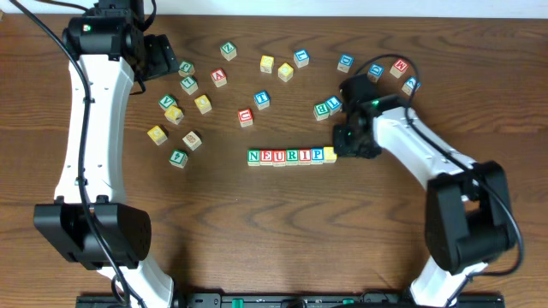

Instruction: Spell out NEURIPS

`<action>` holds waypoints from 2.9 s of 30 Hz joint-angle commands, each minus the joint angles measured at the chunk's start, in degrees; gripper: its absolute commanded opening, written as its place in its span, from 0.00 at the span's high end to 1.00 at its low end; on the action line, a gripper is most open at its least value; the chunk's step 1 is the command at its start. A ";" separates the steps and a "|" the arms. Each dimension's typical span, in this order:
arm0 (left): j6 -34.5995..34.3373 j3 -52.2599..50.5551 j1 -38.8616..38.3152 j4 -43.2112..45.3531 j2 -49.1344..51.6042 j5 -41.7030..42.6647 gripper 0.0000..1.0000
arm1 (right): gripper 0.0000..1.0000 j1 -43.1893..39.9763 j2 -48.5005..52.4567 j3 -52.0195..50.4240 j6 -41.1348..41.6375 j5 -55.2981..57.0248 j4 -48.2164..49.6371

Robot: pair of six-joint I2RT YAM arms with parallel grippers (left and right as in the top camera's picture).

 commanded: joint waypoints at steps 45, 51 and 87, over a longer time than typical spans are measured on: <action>0.35 0.68 0.22 -0.33 -0.72 -0.35 0.02 | 0.01 -17.22 -73.92 -27.85 -14.21 7.65 21.33; 0.35 0.68 0.22 -0.33 -0.72 -0.35 0.02 | 0.01 -22.53 -92.87 -51.28 -13.97 5.79 33.00; 0.35 0.68 0.22 -0.33 -0.72 -0.35 0.02 | 0.01 -22.88 -107.19 -73.92 -15.52 5.38 42.91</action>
